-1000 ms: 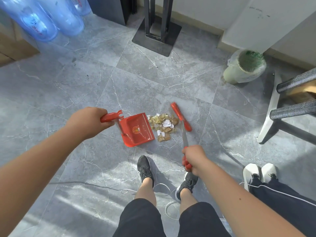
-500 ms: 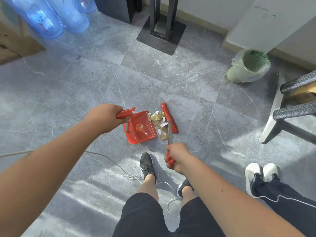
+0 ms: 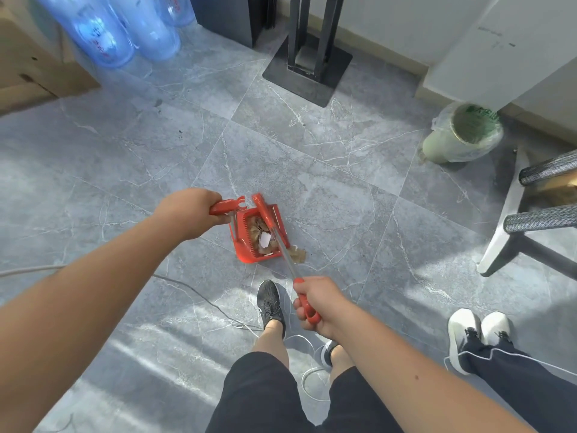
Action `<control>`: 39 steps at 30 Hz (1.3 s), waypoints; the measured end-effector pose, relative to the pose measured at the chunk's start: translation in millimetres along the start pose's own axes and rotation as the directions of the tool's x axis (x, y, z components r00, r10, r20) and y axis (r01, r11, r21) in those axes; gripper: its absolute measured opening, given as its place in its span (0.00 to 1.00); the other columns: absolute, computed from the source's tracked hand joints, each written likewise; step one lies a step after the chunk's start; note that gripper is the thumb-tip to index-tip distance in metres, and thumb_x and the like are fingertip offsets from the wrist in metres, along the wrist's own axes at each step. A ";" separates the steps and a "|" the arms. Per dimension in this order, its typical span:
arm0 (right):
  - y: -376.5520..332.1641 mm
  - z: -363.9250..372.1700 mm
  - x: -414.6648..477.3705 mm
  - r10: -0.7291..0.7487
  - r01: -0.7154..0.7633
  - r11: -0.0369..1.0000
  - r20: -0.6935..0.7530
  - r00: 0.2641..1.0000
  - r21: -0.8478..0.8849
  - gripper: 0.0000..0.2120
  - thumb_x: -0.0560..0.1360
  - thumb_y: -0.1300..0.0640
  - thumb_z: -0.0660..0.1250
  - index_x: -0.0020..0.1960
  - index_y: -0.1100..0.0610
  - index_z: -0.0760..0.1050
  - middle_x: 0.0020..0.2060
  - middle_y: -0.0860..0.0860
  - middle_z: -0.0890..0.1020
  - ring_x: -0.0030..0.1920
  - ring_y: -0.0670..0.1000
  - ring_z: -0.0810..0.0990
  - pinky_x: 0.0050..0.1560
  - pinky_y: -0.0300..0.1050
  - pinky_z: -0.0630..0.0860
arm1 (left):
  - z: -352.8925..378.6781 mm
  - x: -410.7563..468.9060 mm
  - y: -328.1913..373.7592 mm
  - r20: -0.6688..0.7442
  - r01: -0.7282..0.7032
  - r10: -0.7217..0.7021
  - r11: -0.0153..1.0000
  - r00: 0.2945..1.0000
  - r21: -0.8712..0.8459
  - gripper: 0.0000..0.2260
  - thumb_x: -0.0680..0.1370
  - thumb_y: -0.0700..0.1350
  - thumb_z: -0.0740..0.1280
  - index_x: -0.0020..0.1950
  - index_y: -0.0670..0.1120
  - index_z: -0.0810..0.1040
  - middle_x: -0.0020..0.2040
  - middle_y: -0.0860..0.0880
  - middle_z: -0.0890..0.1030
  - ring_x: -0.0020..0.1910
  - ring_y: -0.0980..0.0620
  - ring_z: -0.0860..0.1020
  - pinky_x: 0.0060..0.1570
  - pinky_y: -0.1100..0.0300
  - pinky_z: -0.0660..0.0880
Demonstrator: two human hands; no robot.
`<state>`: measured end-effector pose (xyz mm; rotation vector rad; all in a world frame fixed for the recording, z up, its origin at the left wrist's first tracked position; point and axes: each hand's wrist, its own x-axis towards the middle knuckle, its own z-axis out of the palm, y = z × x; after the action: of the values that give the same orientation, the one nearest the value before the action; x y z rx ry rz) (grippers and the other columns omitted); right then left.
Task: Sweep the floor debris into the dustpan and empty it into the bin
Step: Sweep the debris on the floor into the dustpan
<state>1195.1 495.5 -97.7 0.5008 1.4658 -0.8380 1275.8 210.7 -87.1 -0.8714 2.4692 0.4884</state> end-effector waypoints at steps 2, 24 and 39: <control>0.7 -2.5 -3.5 -0.017 0.017 1.000 -0.014 1.000 -0.002 0.05 0.79 0.62 0.60 0.47 0.54 0.72 0.29 0.54 0.70 0.23 0.48 0.66 0.25 0.33 0.58 | 1.1 0.3 -2.8 -0.002 0.001 -0.001 1.000 1.000 0.007 0.14 0.77 0.60 0.68 0.39 0.52 0.74 0.36 0.53 0.76 0.37 0.50 0.74 0.34 0.57 0.66; -25.6 -18.4 -24.2 -0.038 0.055 0.995 -0.186 0.982 0.087 0.11 0.80 0.64 0.59 0.39 0.59 0.67 0.29 0.55 0.68 0.19 0.47 0.67 0.18 0.31 0.58 | -7.4 -8.0 -9.7 0.091 0.020 -0.021 1.000 0.996 0.014 0.15 0.77 0.61 0.69 0.39 0.53 0.74 0.37 0.52 0.78 0.36 0.52 0.75 0.34 0.57 0.68; 4.9 2.2 -24.2 0.069 -0.004 0.968 -0.249 0.966 0.249 0.07 0.80 0.65 0.56 0.44 0.60 0.68 0.15 0.51 0.67 0.26 0.48 0.65 0.19 0.31 0.60 | -18.7 -18.3 -25.2 0.120 -0.028 0.020 0.998 0.993 0.065 0.16 0.76 0.60 0.71 0.39 0.50 0.75 0.36 0.50 0.78 0.35 0.51 0.76 0.35 0.56 0.70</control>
<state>1202.4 501.5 -74.8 0.8480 1.5895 -0.9594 1299.0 192.4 -66.1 -0.7650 2.3751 0.4506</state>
